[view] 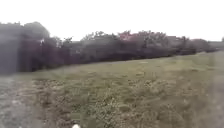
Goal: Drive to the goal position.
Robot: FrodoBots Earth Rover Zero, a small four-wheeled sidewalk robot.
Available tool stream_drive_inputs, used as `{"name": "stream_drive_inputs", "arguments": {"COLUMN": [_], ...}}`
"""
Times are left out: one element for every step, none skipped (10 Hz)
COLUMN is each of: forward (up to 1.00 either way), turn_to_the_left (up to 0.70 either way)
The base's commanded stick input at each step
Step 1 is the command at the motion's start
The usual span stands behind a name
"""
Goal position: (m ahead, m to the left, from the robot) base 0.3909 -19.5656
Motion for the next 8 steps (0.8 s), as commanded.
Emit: {"name": "stream_drive_inputs", "arguments": {"forward": [-1.0, -1.0, -1.0, -1.0, -1.0, -1.0, -1.0, -1.0], "turn_to_the_left": [0.0, 0.0, 0.0, 0.0, 0.0, 0.0, 0.0, 0.0]}}
